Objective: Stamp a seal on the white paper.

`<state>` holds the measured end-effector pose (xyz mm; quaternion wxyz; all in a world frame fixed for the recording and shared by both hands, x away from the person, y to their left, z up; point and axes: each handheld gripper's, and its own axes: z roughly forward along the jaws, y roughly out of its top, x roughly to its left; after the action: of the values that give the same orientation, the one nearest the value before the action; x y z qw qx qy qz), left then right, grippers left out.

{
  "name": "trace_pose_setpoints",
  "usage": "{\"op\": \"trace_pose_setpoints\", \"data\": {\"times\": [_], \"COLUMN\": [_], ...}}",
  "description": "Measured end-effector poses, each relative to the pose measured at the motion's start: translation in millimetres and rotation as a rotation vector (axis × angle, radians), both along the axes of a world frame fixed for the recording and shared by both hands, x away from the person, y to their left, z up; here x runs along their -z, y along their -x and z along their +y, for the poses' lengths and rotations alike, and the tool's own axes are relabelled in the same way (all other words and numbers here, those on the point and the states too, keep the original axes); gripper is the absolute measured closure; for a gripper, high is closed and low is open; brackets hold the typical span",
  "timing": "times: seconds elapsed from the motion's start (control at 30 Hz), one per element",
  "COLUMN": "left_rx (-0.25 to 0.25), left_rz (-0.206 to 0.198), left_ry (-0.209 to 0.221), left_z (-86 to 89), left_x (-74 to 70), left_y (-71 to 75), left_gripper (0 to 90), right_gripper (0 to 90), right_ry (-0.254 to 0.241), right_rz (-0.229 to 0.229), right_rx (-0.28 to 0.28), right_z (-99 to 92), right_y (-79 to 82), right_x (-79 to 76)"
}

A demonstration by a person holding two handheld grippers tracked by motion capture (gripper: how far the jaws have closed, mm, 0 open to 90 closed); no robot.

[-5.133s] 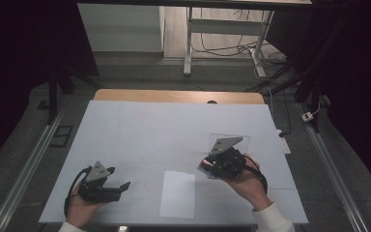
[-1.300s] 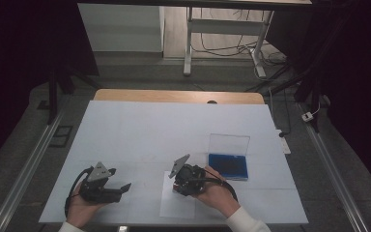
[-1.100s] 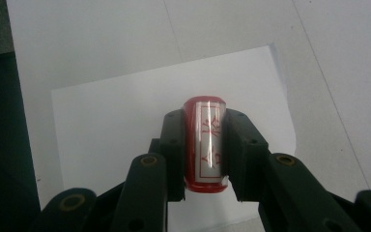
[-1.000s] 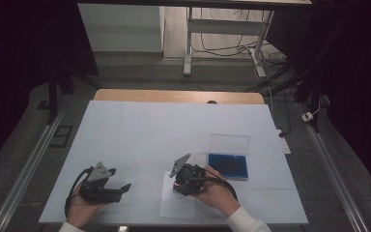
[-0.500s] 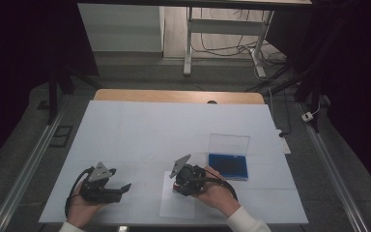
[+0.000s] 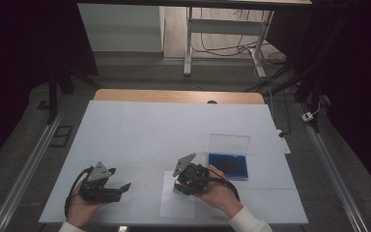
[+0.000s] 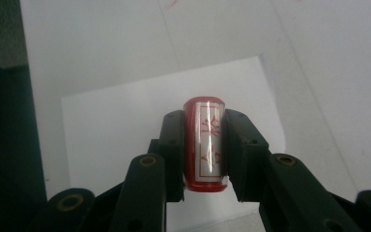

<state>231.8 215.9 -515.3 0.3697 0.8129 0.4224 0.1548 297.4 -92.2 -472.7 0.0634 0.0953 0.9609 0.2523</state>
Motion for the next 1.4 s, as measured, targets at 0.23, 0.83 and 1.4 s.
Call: {"op": "trace_pose_setpoints", "data": {"times": [0.23,0.83,1.4], "left_rx": [0.001,0.0,-0.002], "left_rz": [-0.002,-0.008,-0.015], "left_ry": [0.0,-0.002,-0.003], "left_z": [0.0,0.2,-0.1], "left_x": [-0.3,0.3,0.6], "left_y": [0.7,0.2,-0.2], "left_gripper": [21.2,21.7,22.1], "right_gripper": [69.9,70.0,70.0], "right_ry": [-0.086,-0.156,-0.229], "right_rz": [-0.002,-0.023,-0.075], "right_rx": [0.038,0.092,0.222], "right_z": [-12.0,-33.5,-87.7], "right_y": [1.6,-6.9,-26.7], "right_x": [-19.8,-31.2,-57.2]}}
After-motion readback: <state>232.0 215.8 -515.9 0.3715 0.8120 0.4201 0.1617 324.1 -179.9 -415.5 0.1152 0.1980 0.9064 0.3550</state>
